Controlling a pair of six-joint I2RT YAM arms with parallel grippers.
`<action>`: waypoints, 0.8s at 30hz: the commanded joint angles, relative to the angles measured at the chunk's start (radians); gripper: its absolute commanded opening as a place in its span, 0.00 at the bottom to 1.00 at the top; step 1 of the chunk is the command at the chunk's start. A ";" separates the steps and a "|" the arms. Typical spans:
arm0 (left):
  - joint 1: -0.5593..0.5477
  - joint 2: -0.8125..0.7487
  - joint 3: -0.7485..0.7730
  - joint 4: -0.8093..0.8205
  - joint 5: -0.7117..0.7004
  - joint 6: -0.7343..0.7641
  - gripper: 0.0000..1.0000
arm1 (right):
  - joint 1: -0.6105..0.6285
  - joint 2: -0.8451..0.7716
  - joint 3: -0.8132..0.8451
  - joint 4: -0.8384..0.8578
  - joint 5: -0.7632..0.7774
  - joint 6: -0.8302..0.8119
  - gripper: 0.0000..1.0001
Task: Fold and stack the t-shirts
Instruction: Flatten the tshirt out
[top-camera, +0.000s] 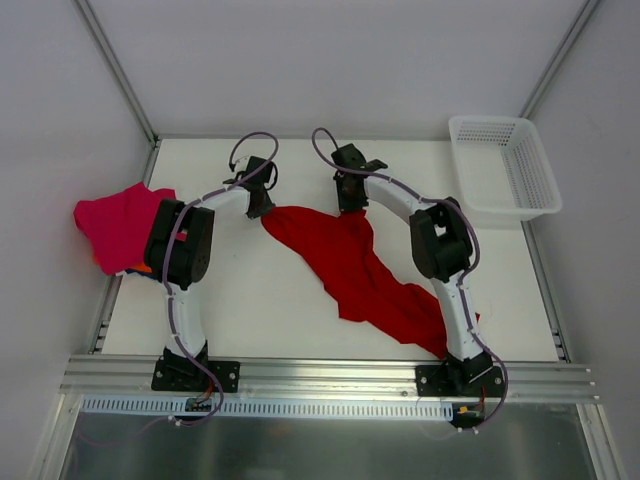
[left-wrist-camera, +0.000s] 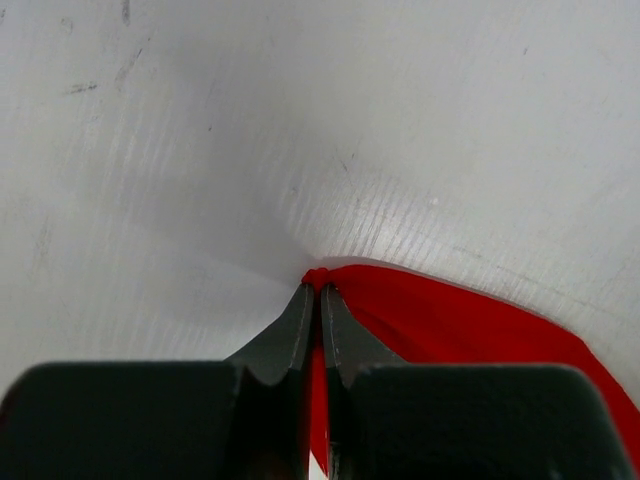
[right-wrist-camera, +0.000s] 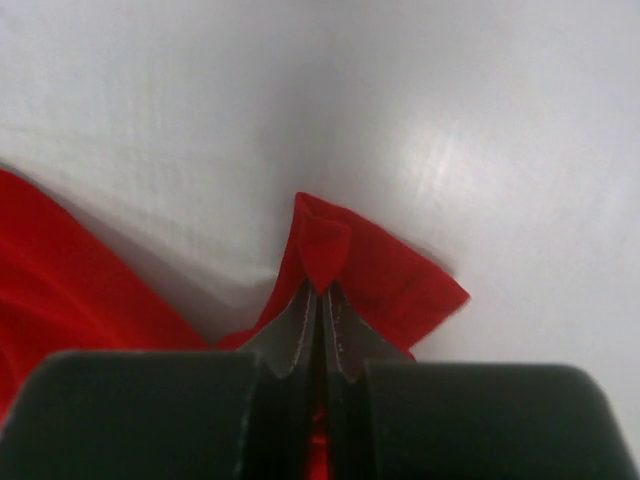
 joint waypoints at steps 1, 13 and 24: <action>0.010 -0.074 -0.034 -0.049 -0.035 0.025 0.00 | -0.008 -0.206 -0.067 0.013 0.149 -0.044 0.00; -0.035 -0.520 -0.020 -0.141 -0.019 0.114 0.00 | -0.042 -0.686 -0.078 -0.082 0.315 -0.199 0.01; -0.173 -0.869 0.239 -0.400 -0.129 0.212 0.00 | -0.031 -1.122 -0.155 -0.079 0.531 -0.300 0.01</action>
